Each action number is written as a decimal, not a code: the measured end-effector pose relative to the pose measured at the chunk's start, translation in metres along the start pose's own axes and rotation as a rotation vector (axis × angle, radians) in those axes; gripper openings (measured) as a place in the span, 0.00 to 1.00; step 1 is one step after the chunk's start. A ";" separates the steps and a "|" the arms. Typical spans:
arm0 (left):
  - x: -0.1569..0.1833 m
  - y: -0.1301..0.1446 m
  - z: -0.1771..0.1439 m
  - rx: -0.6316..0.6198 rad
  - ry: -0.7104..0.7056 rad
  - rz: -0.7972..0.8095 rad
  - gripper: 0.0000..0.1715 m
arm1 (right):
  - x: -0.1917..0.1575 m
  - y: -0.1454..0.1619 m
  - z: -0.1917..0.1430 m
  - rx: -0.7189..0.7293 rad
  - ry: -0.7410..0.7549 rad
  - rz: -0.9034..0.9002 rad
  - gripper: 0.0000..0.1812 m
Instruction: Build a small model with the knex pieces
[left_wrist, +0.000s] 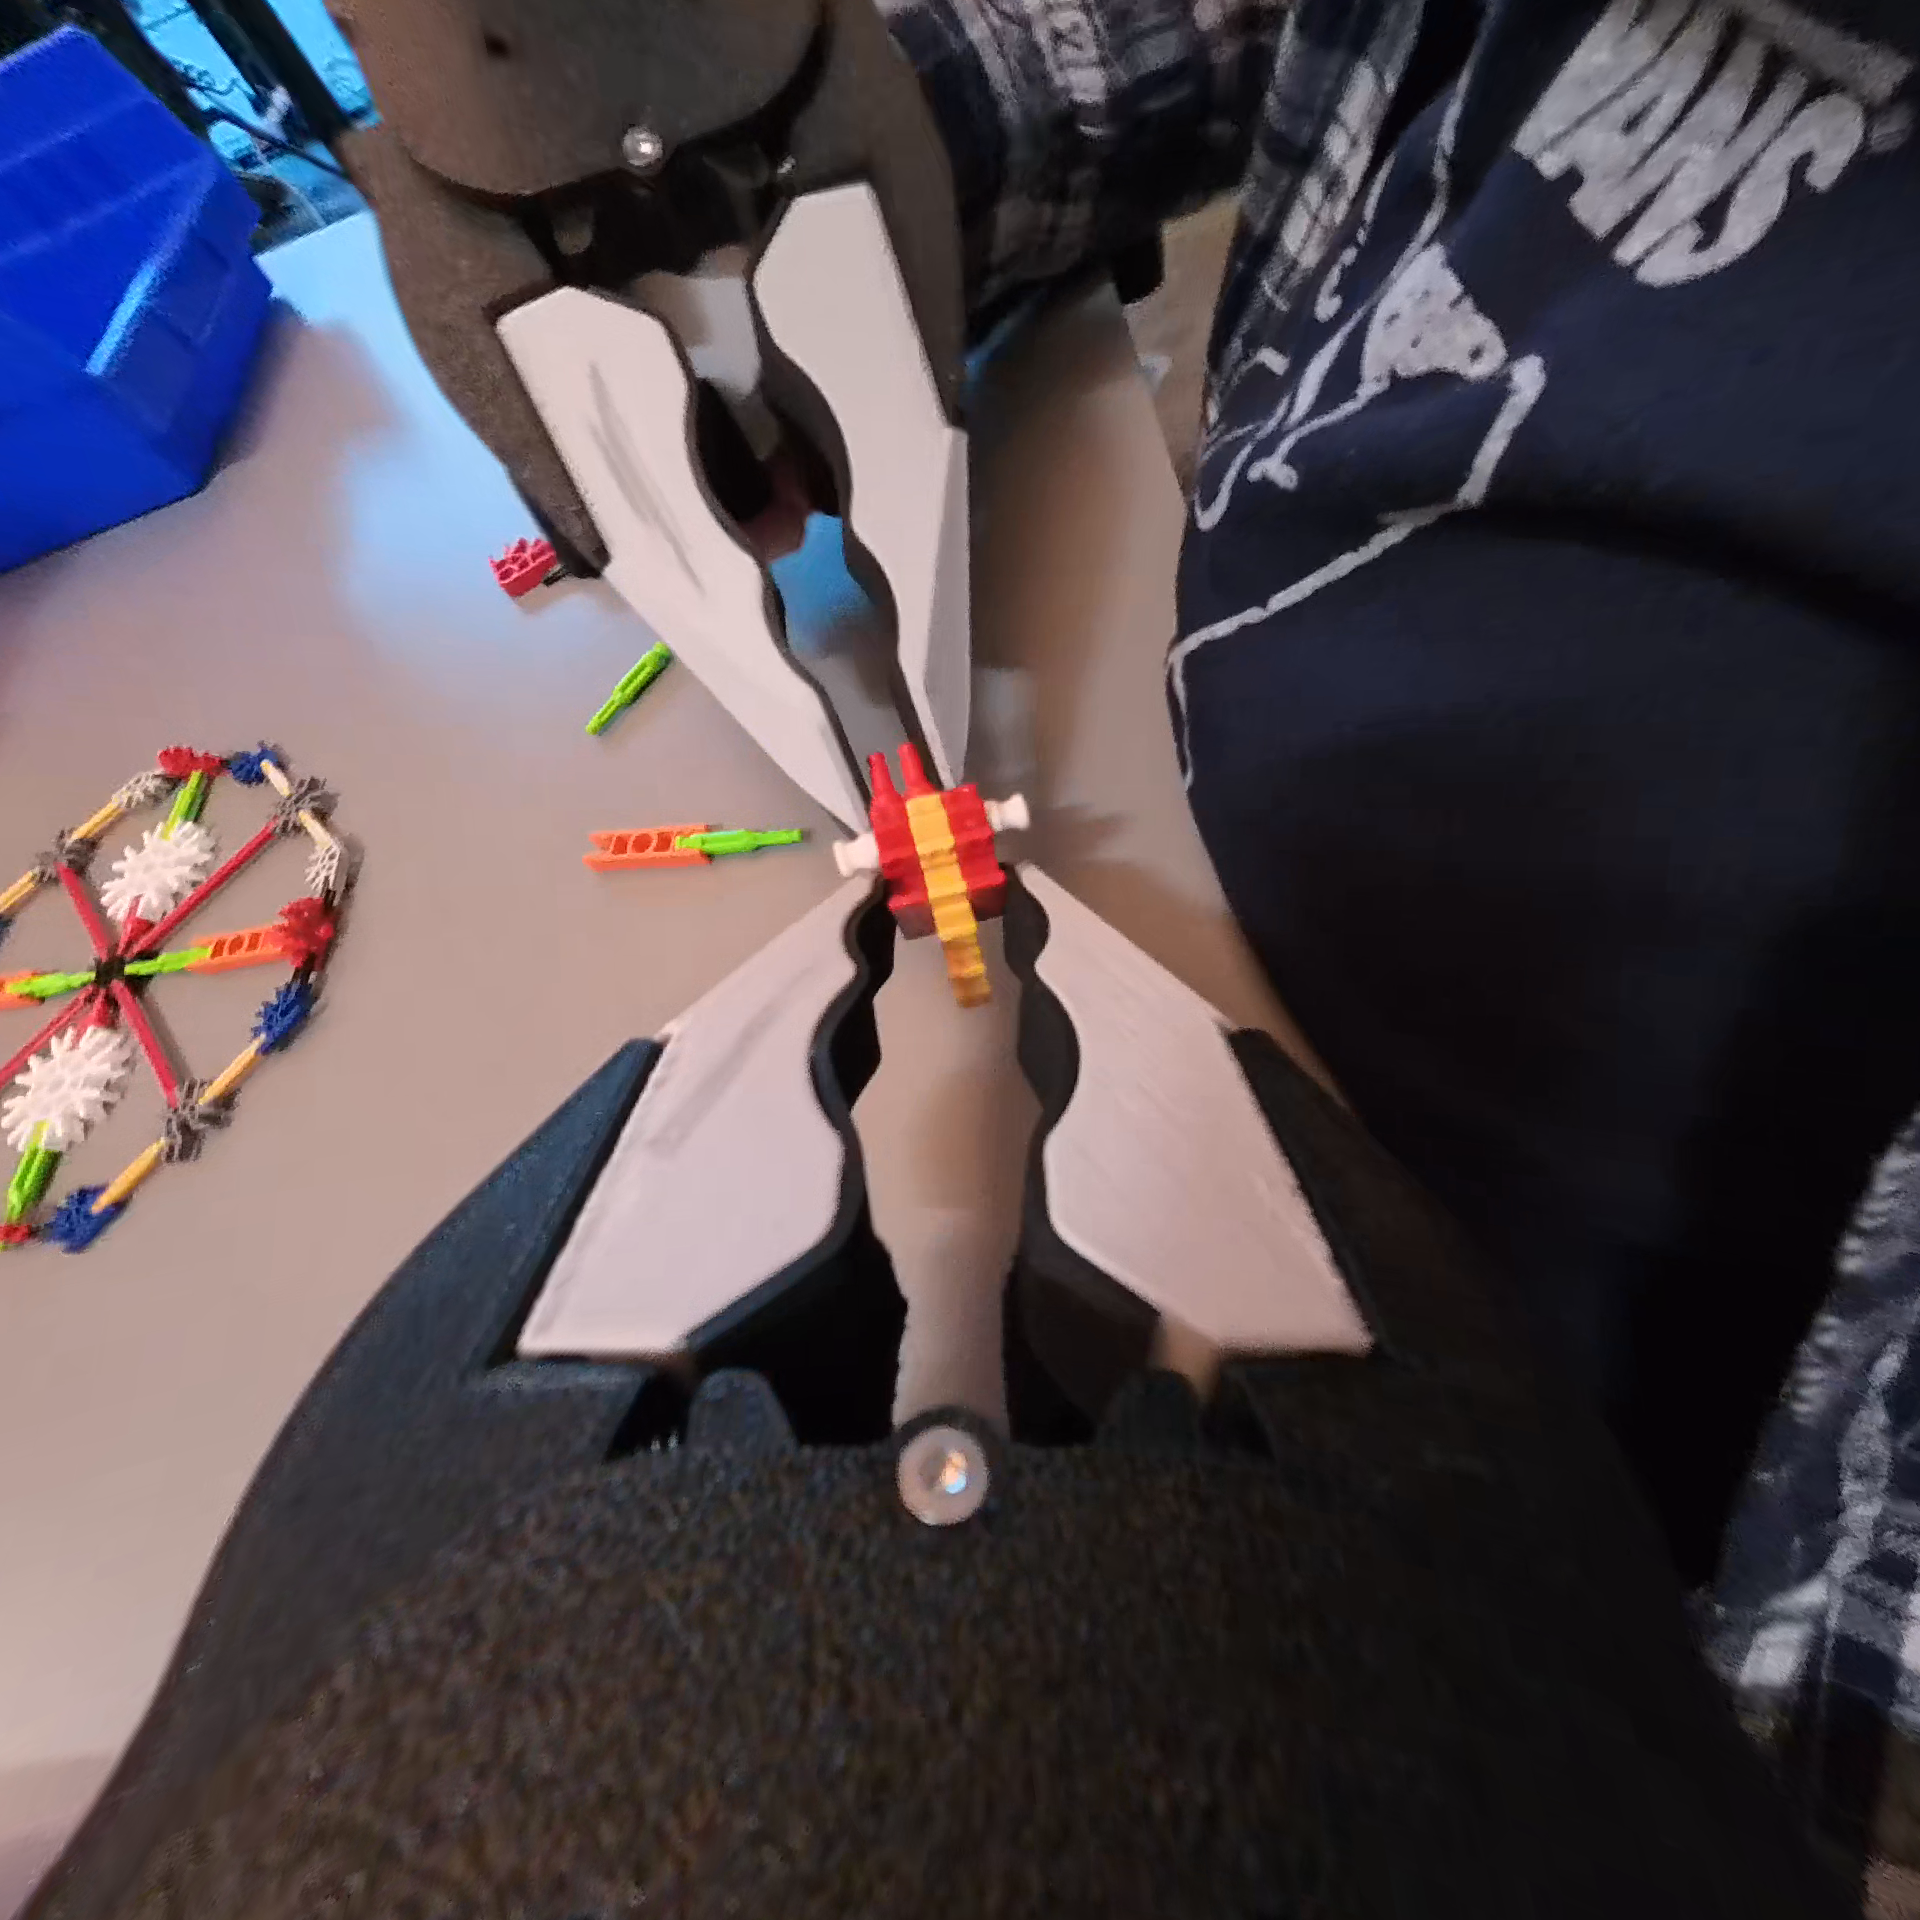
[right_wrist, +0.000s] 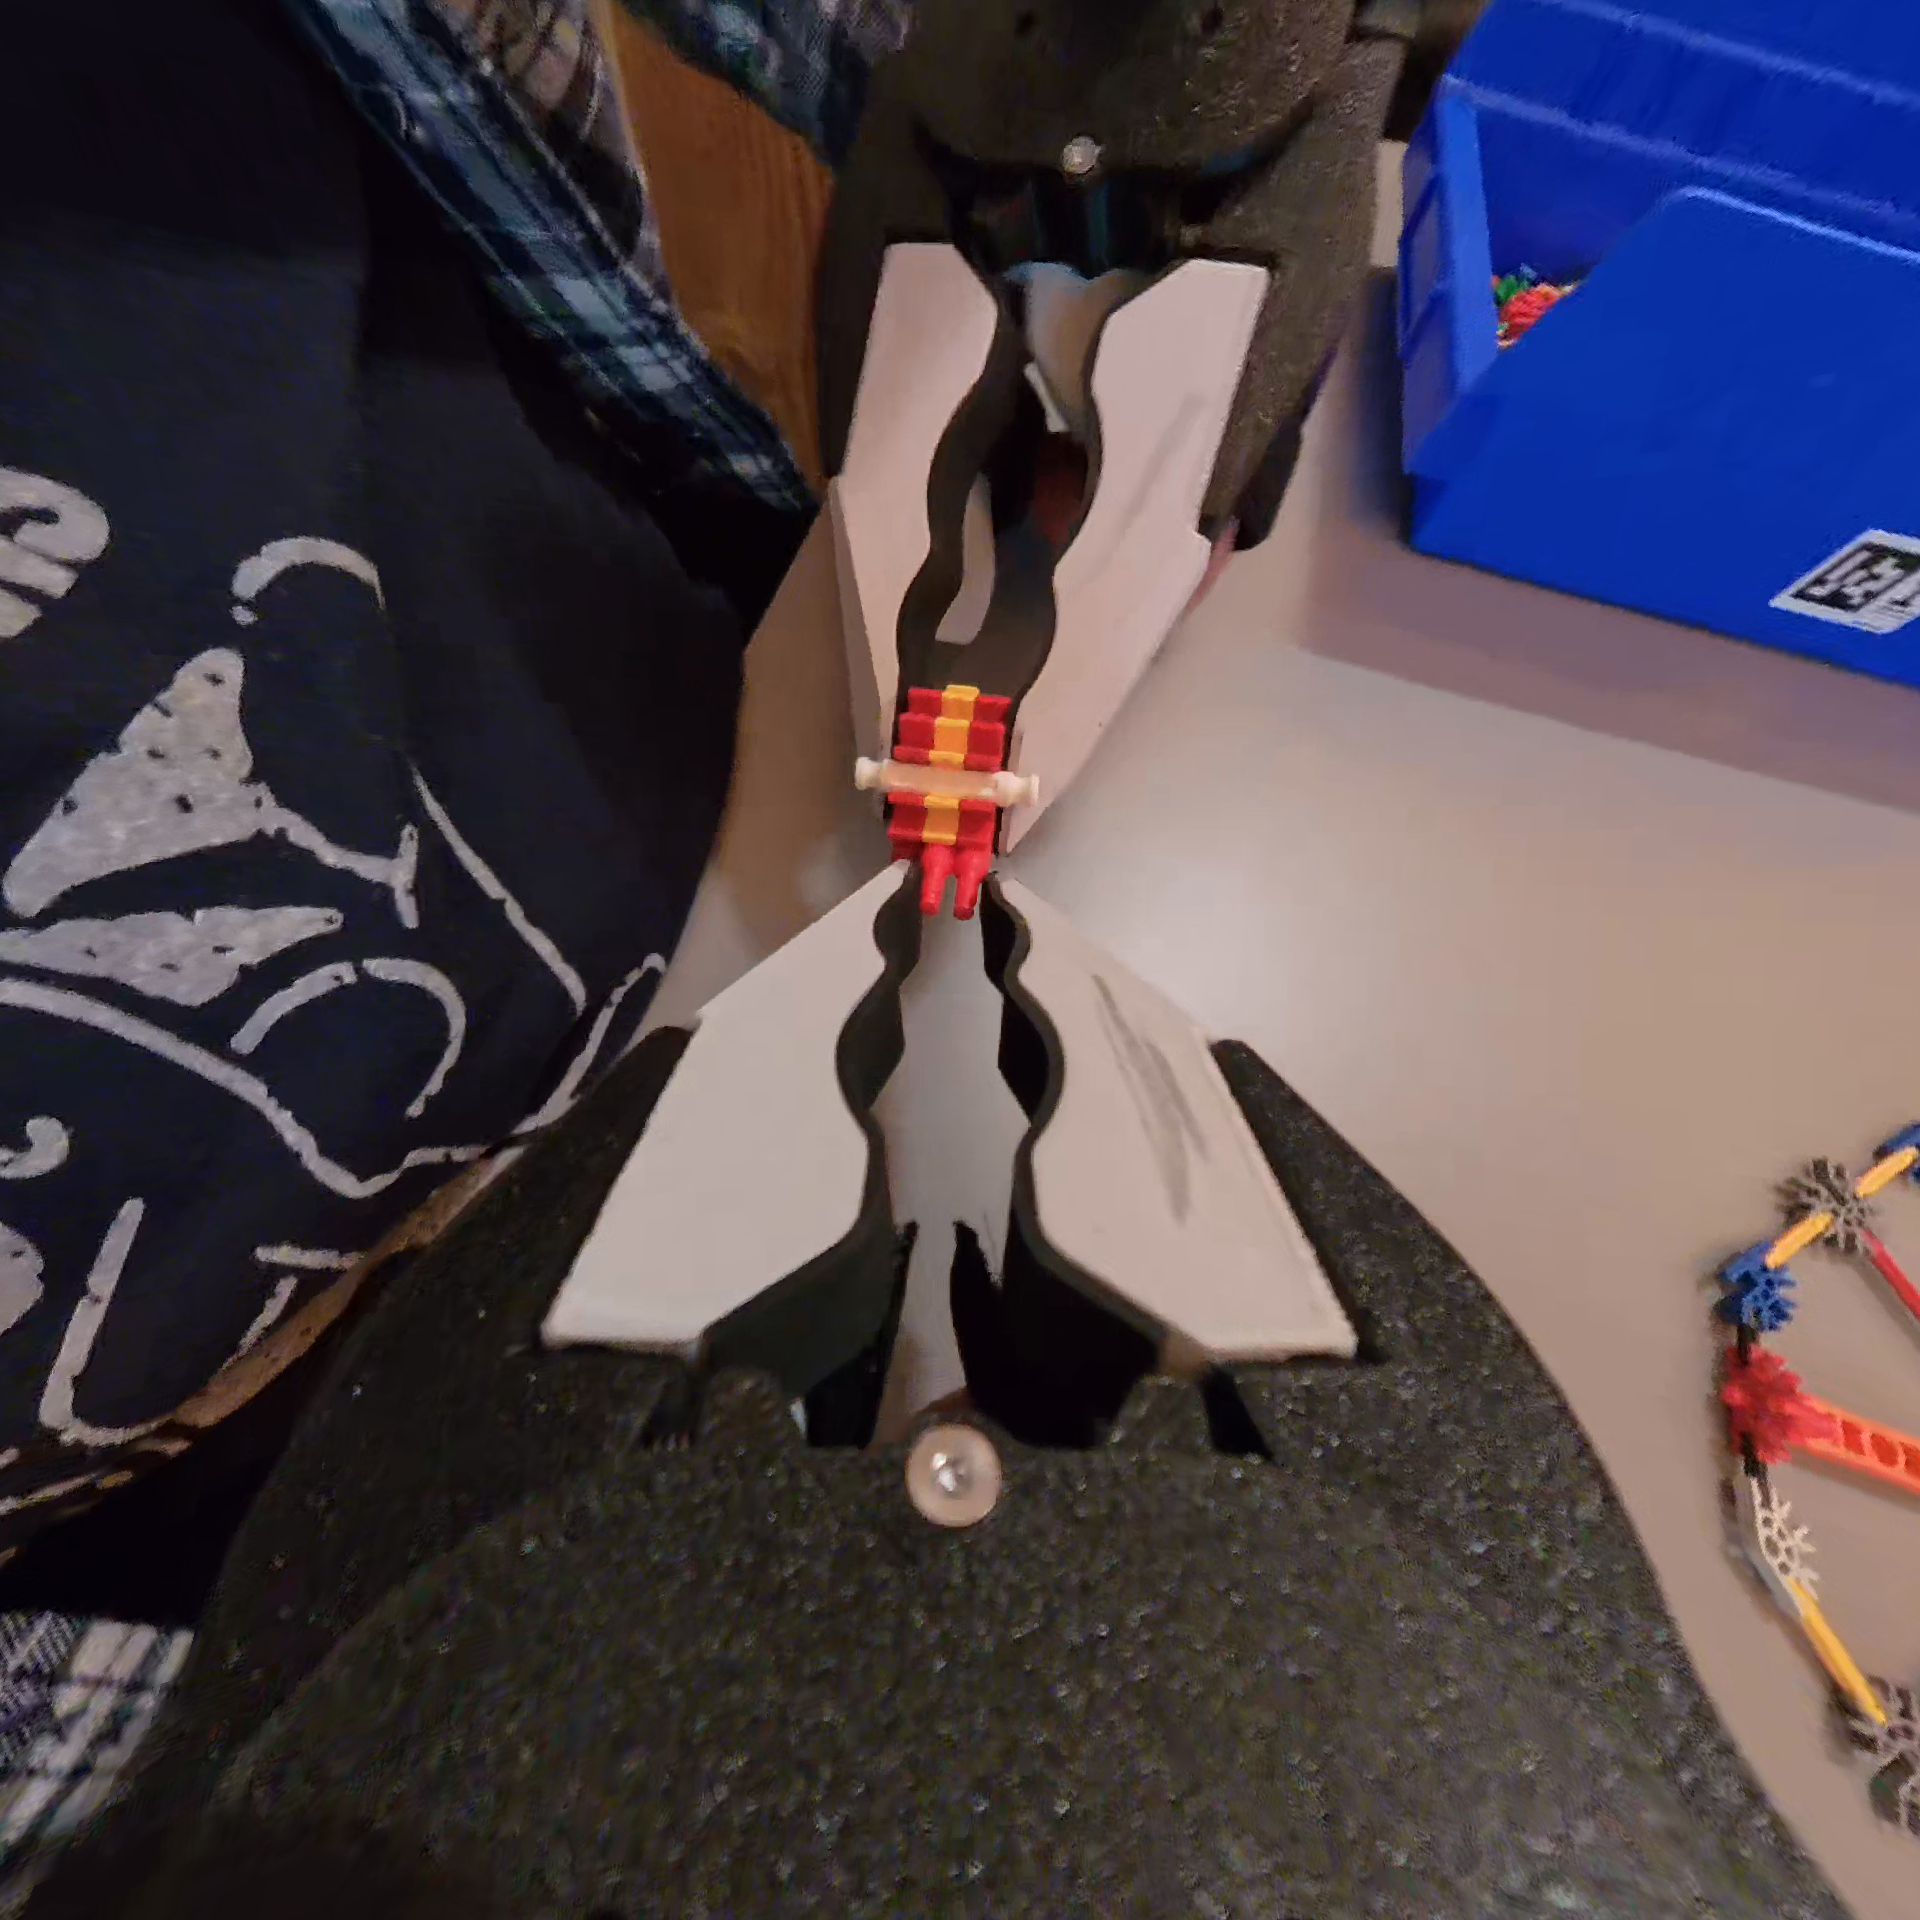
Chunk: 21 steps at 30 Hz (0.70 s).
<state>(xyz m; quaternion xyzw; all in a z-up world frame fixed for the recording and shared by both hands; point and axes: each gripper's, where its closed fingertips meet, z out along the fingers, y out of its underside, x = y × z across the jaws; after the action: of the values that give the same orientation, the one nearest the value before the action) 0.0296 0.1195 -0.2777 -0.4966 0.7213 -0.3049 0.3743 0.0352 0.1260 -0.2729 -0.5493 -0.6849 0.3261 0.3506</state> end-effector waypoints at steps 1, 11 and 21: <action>0.002 0.001 0.002 -0.018 0.016 0.024 0.11 | -0.002 0.002 0.001 -0.021 -0.012 -0.023 0.05; 0.016 0.020 0.013 -0.156 0.114 0.188 0.11 | -0.015 0.023 0.015 -0.149 -0.112 -0.092 0.05; 0.027 0.028 0.021 -0.192 0.248 0.245 0.10 | -0.027 0.035 0.024 -0.220 -0.244 -0.145 0.04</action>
<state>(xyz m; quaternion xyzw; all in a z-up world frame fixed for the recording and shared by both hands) 0.0275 0.1010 -0.3177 -0.3972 0.8427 -0.2456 0.2678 0.0376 0.1048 -0.3178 -0.4899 -0.7916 0.2874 0.2253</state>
